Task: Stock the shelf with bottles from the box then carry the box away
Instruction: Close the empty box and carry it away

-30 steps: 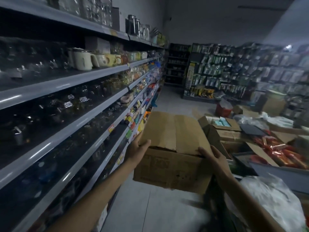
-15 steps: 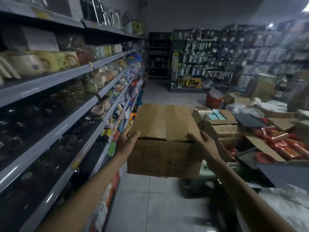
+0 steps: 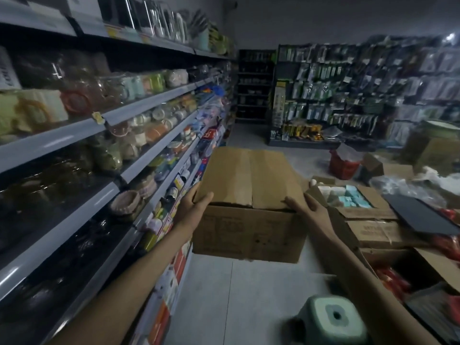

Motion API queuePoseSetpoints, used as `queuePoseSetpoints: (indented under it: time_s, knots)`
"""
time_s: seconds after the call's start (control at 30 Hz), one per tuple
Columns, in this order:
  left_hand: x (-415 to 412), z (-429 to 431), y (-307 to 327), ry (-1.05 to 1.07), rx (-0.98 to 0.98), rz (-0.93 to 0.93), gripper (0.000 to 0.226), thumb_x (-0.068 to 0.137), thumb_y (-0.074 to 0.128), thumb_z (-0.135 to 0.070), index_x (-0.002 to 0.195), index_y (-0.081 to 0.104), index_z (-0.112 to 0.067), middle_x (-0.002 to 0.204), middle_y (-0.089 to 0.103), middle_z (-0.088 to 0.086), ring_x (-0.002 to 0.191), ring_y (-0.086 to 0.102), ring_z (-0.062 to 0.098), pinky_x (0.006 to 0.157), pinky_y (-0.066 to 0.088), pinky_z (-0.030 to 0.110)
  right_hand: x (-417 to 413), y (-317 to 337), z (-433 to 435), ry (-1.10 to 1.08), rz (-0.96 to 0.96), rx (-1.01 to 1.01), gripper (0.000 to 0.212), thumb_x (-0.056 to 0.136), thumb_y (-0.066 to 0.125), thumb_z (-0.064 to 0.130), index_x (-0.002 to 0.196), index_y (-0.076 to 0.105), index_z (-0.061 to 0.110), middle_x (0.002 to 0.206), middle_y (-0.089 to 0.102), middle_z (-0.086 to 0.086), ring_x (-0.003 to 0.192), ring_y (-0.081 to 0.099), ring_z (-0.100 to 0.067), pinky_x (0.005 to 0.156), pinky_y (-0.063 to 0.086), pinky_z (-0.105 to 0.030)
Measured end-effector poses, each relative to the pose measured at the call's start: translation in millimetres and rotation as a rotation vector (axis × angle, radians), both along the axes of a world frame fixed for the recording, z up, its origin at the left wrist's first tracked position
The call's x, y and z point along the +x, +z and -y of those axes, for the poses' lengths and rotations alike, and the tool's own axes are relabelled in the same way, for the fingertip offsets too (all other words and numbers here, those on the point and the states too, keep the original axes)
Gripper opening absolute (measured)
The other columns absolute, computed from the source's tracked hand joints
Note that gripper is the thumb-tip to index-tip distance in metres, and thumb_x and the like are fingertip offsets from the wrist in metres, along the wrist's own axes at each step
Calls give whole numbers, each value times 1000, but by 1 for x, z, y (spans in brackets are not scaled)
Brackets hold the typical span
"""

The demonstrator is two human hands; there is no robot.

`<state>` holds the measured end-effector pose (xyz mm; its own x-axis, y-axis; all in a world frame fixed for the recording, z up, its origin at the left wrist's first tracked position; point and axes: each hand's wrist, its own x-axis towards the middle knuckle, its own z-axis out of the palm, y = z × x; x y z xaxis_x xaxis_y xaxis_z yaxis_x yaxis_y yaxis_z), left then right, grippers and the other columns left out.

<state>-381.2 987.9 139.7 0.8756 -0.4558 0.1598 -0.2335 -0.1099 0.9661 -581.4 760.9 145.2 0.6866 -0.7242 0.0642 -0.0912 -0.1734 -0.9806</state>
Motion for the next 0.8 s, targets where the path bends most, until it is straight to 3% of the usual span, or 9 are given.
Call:
queuePoseSetpoints:
  time_s: [0.13, 0.2, 0.43, 0.53, 0.63, 0.73, 0.8]
  knots:
    - [103, 64, -22, 8, -32, -30, 74, 84, 67, -53, 151, 46, -27, 151, 51, -4, 137, 49, 17, 115, 41, 42, 102, -17, 63, -23, -29, -24, 99, 67, 75, 76, 150, 46, 31, 135, 59, 5, 119, 59, -21, 105, 47, -50]
    - [157, 98, -28, -15, -44, -44, 67, 94, 68, -42, 153, 43, -23, 153, 47, -3, 140, 45, 17, 114, 40, 36, 153, -22, 97, -38, -40, -10, 96, 69, 76, 75, 149, 47, 30, 134, 60, 4, 117, 60, -21, 102, 49, -47]
    - [308, 211, -26, -108, -51, -77, 56, 101, 62, -28, 153, 42, -25, 128, 48, -20, 110, 47, -7, 82, 37, 6, 286, -26, 191, -114, -36, 46, 92, 73, 78, 67, 151, 46, 30, 138, 58, 3, 118, 58, -21, 85, 46, -32]
    - [356, 260, -24, -138, -27, -66, 55, 100, 63, -30, 152, 43, -26, 132, 48, -18, 109, 48, -7, 90, 37, 12, 329, -31, 234, -143, -36, 51, 99, 70, 76, 71, 154, 42, 30, 144, 53, 3, 121, 56, -21, 80, 44, -28]
    - [403, 315, -31, -165, -22, -54, 47, 100, 63, -27, 145, 49, -28, 129, 54, -20, 114, 52, -4, 86, 39, 5, 368, -34, 284, -188, -48, 69, 95, 78, 78, 62, 157, 38, 26, 141, 52, 2, 120, 54, -21, 91, 41, -34]
    - [447, 375, -43, -188, 9, -50, 59, 99, 64, -32, 153, 43, -22, 144, 52, -12, 131, 50, 7, 100, 39, 18, 408, -40, 339, -226, -69, 25, 98, 74, 78, 64, 156, 39, 27, 143, 53, 1, 120, 53, -19, 95, 41, -37]
    - [477, 419, -52, -203, 22, -47, 63, 98, 65, -36, 154, 41, -23, 149, 50, -10, 135, 48, 9, 103, 39, 21, 437, -44, 383, -248, -78, 2, 89, 81, 76, 58, 156, 39, 27, 142, 51, 2, 118, 48, -16, 95, 36, -36]
